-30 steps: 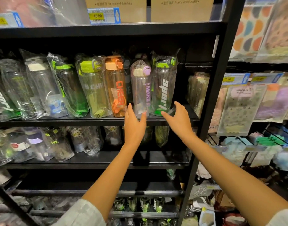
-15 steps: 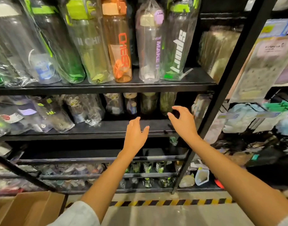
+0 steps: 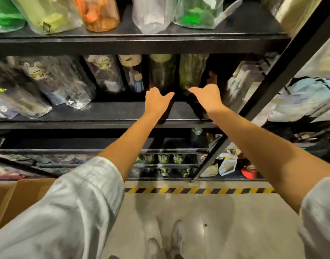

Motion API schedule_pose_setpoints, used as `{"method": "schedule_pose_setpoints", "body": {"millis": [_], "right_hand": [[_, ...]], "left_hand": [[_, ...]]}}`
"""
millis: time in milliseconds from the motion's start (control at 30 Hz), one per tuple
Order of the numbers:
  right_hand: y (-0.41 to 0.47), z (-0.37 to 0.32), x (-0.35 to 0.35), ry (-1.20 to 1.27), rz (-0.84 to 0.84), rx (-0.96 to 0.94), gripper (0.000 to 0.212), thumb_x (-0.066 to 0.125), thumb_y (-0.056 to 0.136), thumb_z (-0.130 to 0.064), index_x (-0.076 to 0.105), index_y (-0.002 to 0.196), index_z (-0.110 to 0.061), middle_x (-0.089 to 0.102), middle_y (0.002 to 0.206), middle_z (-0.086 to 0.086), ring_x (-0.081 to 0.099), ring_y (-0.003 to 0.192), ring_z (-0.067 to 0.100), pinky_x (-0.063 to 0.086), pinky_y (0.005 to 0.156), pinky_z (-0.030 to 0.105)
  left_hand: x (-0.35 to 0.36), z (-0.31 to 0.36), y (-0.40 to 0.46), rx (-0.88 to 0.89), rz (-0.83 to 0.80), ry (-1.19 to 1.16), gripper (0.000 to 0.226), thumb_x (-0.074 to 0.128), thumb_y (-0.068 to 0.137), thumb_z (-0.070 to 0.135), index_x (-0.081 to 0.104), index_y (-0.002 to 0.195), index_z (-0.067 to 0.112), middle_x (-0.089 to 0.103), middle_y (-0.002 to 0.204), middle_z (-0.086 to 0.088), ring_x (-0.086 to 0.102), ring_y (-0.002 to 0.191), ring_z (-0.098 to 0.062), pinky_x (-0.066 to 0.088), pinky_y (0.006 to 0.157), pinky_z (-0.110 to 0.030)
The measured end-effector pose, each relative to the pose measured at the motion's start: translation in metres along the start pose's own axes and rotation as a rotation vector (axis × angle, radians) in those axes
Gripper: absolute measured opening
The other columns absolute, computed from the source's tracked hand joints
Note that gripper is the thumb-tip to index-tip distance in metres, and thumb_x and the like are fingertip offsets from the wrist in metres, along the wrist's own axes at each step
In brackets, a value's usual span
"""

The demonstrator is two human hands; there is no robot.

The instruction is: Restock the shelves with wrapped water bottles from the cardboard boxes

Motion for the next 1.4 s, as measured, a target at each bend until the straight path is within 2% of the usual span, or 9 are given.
{"method": "schedule_pose_setpoints", "body": {"millis": [133, 200, 300, 500, 900, 1167, 1233, 1300, 1400], "right_hand": [[0.037, 0.018, 0.013, 0.128, 0.038, -0.096, 0.126, 0.090, 0.055, -0.051, 0.025, 0.159, -0.023, 0.053, 0.147, 0.006, 0.056, 0.131, 0.020, 0.049, 0.110, 0.035], [0.043, 0.012, 0.016, 0.139, 0.019, -0.152, 0.114, 0.094, 0.067, -0.031, 0.027, 0.156, -0.011, 0.052, 0.144, 0.006, 0.052, 0.130, 0.016, 0.042, 0.115, 0.029], [0.059, 0.004, 0.022, 0.076, 0.021, -0.209, 0.105, 0.093, 0.074, -0.019, 0.028, 0.153, -0.002, 0.051, 0.149, 0.012, 0.051, 0.137, 0.023, 0.040, 0.116, 0.030], [0.084, 0.002, 0.029, -0.015, 0.045, -0.219, 0.107, 0.095, 0.071, -0.033, 0.030, 0.152, -0.007, 0.051, 0.150, 0.010, 0.051, 0.139, 0.026, 0.041, 0.115, 0.037], [0.095, 0.004, 0.032, 0.022, 0.124, -0.264, 0.086, 0.090, 0.070, -0.036, 0.044, 0.139, -0.012, 0.061, 0.116, -0.008, 0.059, 0.102, 0.010, 0.045, 0.084, 0.021], [0.073, 0.007, 0.023, -0.083, 0.121, -0.199, 0.094, 0.083, 0.065, -0.048, 0.042, 0.145, -0.017, 0.067, 0.133, 0.000, 0.065, 0.122, 0.024, 0.050, 0.100, 0.028], [0.068, 0.016, 0.022, -0.087, 0.128, -0.168, 0.099, 0.084, 0.065, -0.047, 0.041, 0.149, -0.018, 0.065, 0.137, 0.001, 0.064, 0.124, 0.020, 0.047, 0.099, 0.022], [0.055, 0.020, 0.020, -0.053, 0.115, -0.113, 0.103, 0.087, 0.064, -0.043, 0.041, 0.152, -0.020, 0.062, 0.139, -0.002, 0.063, 0.122, 0.014, 0.047, 0.093, 0.017], [0.041, 0.026, 0.014, -0.034, 0.100, -0.040, 0.090, 0.085, 0.066, -0.046, 0.055, 0.144, -0.013, 0.066, 0.123, -0.009, 0.065, 0.110, 0.008, 0.047, 0.076, 0.005]], "left_hand": [[0.018, 0.000, 0.027, -0.110, 0.023, -0.077, 0.045, 0.073, 0.094, 0.036, 0.067, 0.110, -0.005, 0.068, 0.106, -0.018, 0.066, 0.107, -0.031, 0.042, 0.069, -0.027], [0.023, -0.003, 0.039, -0.130, 0.041, -0.119, 0.070, 0.077, 0.087, 0.046, 0.058, 0.136, -0.001, 0.064, 0.132, -0.016, 0.061, 0.122, -0.032, 0.051, 0.092, -0.030], [0.029, -0.003, 0.059, -0.039, 0.081, 0.030, 0.097, 0.074, 0.088, 0.055, 0.030, 0.160, 0.008, 0.039, 0.161, -0.013, 0.039, 0.147, -0.031, 0.032, 0.121, -0.035], [0.028, 0.009, 0.078, -0.022, 0.145, 0.067, 0.120, 0.081, 0.082, 0.053, 0.008, 0.163, 0.006, 0.020, 0.169, -0.014, 0.023, 0.155, -0.032, 0.024, 0.123, -0.036], [0.021, 0.002, 0.112, 0.106, 0.084, 0.135, 0.105, 0.078, 0.083, 0.059, 0.023, 0.162, 0.015, 0.030, 0.167, -0.008, 0.025, 0.153, -0.039, 0.028, 0.122, -0.045], [0.023, -0.002, 0.093, 0.019, 0.049, 0.244, 0.111, 0.074, 0.078, 0.070, 0.025, 0.161, 0.016, 0.030, 0.167, -0.006, 0.016, 0.157, -0.038, 0.017, 0.127, -0.043], [0.025, -0.007, 0.082, -0.011, 0.020, 0.174, 0.110, 0.073, 0.074, 0.074, 0.032, 0.158, 0.017, 0.038, 0.162, -0.007, 0.026, 0.154, -0.035, 0.026, 0.124, -0.043], [0.027, -0.017, 0.068, -0.075, -0.024, 0.061, 0.087, 0.074, 0.078, 0.064, 0.054, 0.143, 0.010, 0.061, 0.137, -0.008, 0.052, 0.137, -0.028, 0.045, 0.106, -0.034], [0.027, -0.025, 0.051, -0.089, -0.004, -0.036, 0.041, 0.078, 0.086, 0.042, 0.065, 0.084, 0.004, 0.063, 0.082, -0.006, 0.064, 0.086, -0.024, 0.046, 0.075, -0.036]]}}
Point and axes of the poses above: each hand's wrist, its own y-axis towards the middle knuckle, its own x-axis out of the palm, z = x × y, the point moved 2 cm from there along y, towards the middle knuckle
